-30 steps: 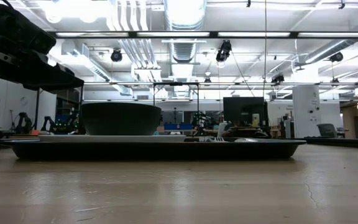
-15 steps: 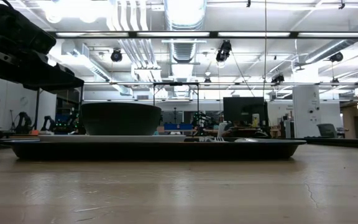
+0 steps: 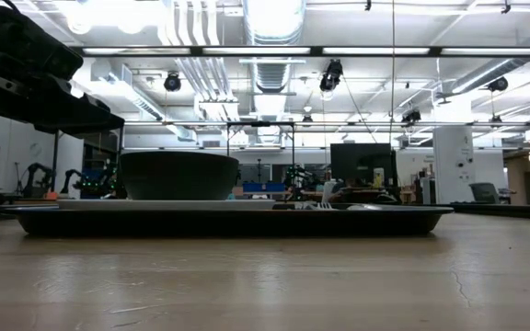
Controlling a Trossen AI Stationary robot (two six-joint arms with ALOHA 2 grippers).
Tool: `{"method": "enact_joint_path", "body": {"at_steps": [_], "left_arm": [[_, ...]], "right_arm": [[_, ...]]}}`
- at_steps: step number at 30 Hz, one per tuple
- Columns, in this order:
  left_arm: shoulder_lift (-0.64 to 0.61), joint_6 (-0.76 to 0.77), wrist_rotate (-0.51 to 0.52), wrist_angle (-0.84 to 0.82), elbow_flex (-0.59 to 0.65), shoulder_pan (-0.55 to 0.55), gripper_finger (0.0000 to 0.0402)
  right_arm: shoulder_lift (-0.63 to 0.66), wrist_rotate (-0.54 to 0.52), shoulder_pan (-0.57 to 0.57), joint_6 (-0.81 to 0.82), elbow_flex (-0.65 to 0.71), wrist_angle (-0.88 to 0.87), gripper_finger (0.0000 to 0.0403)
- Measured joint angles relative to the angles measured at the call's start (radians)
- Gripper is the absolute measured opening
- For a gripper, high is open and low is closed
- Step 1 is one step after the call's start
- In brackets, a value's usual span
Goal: Set up tray
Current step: Put the blue spoon on the gray napkin
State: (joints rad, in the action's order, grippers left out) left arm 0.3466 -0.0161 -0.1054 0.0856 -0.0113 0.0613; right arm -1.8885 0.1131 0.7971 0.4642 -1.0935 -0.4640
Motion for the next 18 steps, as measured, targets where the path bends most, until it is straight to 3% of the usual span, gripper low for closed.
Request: {"method": "enact_joint_path", "body": {"at_steps": [18], "left_arm": [[0.000, 0.000, 0.000, 0.000, 0.000, 0.000, 0.0105]], "right_arm": [[-0.009, -0.042, -0.071, 0.038, -0.080, -0.006, 0.0053]]}}
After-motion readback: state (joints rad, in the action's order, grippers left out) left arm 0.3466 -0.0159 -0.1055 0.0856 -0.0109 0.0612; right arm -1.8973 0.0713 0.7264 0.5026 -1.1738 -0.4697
